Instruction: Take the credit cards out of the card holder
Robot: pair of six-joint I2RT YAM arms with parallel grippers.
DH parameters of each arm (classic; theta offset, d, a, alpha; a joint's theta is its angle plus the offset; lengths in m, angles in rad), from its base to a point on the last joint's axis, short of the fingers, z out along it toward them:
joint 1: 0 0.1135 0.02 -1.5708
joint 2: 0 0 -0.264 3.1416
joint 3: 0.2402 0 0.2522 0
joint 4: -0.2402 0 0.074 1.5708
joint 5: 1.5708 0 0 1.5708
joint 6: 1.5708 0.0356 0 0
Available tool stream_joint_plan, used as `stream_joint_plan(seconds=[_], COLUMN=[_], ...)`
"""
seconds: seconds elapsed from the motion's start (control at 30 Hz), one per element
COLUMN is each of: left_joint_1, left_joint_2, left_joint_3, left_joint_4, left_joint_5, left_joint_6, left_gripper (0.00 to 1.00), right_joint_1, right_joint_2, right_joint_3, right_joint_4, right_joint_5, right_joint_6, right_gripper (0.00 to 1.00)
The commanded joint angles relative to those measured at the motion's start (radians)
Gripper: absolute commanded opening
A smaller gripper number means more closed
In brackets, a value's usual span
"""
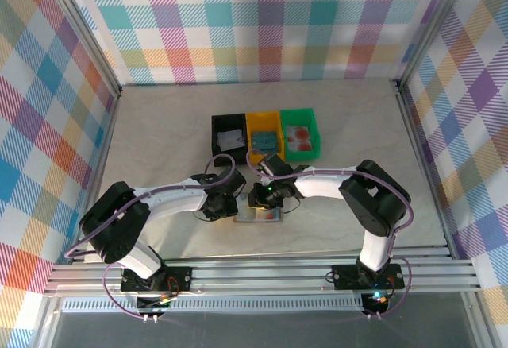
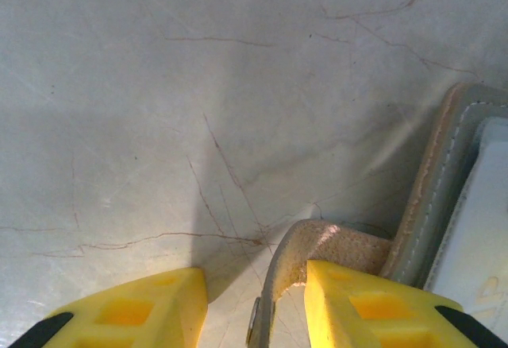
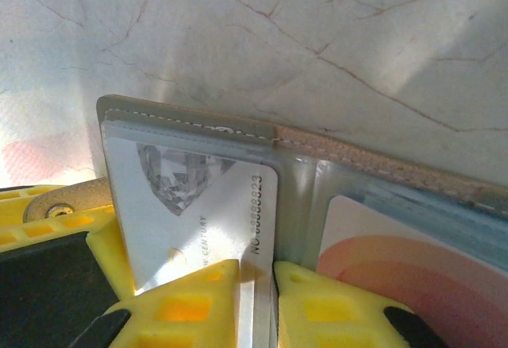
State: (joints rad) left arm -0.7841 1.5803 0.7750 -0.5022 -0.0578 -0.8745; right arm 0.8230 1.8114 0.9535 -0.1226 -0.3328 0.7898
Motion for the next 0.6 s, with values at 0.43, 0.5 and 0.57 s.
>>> stream_joint_plan(seconds=[0.43,0.5,0.57], left_joint_1=[-0.042,-0.042,-0.042], left_joint_2=[0.26,0.262,0.265], left_joint_3=[-0.119,-0.118,-0.117], left_joint_4=[0.326,0.326,0.327], left_joint_5=[0.217,0.217,0.218], left_joint_6=[-0.018,-0.017,-0.017], left_gripper=[0.38,0.38,0.38], right_joint_1=[0.027,0.025,0.026], right_joint_2=[0.059,0.054,0.054], right_joint_3=[-0.023,-0.035,-0.047], right_joint_4=[0.082,0.113,0.146], right_joint_5=[-0.046,-0.063,-0.087], right_joint_6=[-0.026,-0.027,-0.026], right_gripper=[0.15,0.14,0.14])
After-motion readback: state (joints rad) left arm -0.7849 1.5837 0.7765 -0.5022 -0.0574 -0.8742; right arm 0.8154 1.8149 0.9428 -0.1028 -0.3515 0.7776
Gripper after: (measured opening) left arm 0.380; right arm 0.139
